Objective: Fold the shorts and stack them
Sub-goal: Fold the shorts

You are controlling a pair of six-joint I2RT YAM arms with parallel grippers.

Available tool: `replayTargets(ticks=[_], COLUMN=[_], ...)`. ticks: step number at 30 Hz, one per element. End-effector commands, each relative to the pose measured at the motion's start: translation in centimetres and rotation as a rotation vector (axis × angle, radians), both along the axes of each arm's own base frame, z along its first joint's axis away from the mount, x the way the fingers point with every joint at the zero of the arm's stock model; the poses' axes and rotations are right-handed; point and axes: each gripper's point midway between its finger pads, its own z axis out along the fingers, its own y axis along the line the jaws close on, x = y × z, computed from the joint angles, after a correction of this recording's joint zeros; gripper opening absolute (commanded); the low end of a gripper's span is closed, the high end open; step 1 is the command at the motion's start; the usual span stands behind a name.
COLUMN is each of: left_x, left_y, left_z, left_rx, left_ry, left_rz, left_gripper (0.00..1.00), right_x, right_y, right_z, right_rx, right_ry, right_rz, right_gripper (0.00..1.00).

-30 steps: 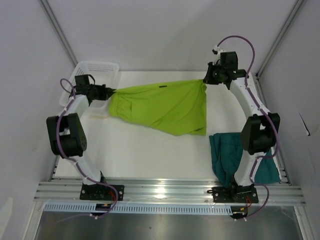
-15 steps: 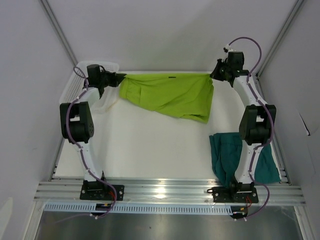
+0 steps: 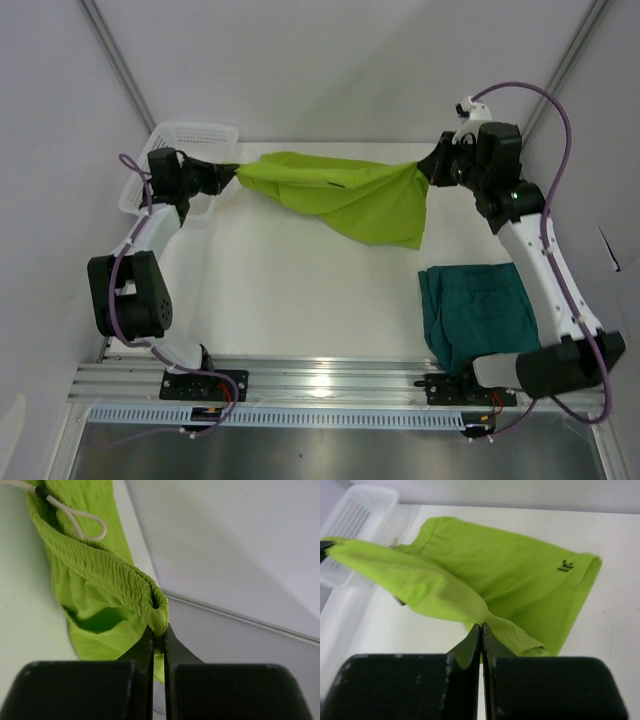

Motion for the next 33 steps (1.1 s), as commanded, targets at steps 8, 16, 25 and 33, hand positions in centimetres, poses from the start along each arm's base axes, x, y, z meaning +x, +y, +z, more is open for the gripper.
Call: replayTargets(ticks=[8,16,25,33], left_x=[-8.2,-14.7,-18.4,-18.2], left_y=[0.1,0.6,0.8,1.8], left_z=[-1.2,0.4,-0.2,-0.3], left_rx=[0.073,0.111,0.129,0.124], left_ry=[0.075,0.111,0.153,0.174], left_rz=[-0.054,-0.026,-0.016,0.007], left_gripper=[0.00,0.00,0.00,0.00], right_x=[-12.1,-17.6,-21.0,-16.9], right_y=[0.7,0.1,-0.3,0.6], right_z=[-1.0,1.2,2.9,2.4], right_rx=[-0.026,0.013,0.046,-0.072], right_ry=[0.015,-0.027,-0.049,-0.025], right_rz=[-0.001,0.012,0.061,0.071], right_gripper=[0.00,0.00,0.00,0.00])
